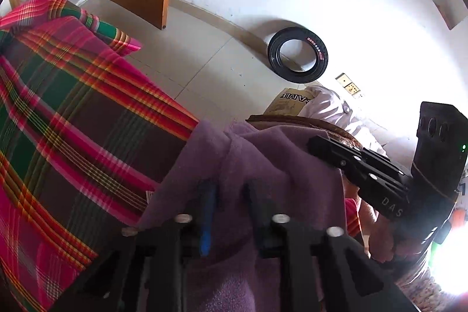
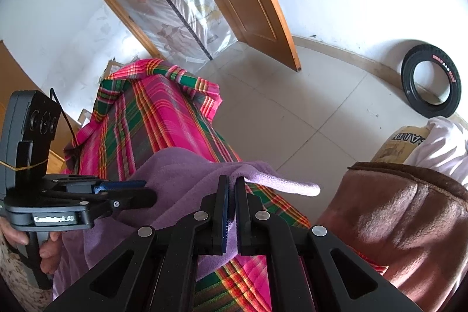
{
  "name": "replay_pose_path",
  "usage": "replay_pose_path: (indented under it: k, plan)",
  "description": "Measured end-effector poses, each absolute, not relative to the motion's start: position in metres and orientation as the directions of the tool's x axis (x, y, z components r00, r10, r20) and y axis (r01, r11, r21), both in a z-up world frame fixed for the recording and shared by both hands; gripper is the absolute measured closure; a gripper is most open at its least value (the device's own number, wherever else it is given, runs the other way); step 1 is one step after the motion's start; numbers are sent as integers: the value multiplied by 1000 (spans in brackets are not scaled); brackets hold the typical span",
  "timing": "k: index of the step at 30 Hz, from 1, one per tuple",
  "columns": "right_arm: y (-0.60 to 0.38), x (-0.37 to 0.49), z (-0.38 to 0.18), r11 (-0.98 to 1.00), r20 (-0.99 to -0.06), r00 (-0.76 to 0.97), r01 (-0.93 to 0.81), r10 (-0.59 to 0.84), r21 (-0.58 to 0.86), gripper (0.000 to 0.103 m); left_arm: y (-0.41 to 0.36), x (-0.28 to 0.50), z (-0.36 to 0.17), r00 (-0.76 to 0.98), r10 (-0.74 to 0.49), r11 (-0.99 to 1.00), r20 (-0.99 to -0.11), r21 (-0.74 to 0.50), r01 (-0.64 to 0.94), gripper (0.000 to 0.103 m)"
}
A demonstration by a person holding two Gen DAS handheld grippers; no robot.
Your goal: Fold clothes
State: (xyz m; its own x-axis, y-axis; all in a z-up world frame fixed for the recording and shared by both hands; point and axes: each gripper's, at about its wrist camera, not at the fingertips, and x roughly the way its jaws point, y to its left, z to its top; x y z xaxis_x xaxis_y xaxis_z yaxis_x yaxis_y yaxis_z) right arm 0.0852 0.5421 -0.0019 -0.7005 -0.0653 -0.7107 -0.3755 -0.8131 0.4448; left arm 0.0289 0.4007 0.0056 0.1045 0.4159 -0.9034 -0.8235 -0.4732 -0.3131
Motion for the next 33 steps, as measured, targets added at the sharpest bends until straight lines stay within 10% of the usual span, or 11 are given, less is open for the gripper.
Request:
replay_pose_path:
  k: [33]
  plan:
    - [567, 79, -12, -778, -755, -653, -507, 64, 372, 100, 435, -2, 4, 70, 469, -506, -880, -333, -796, 98]
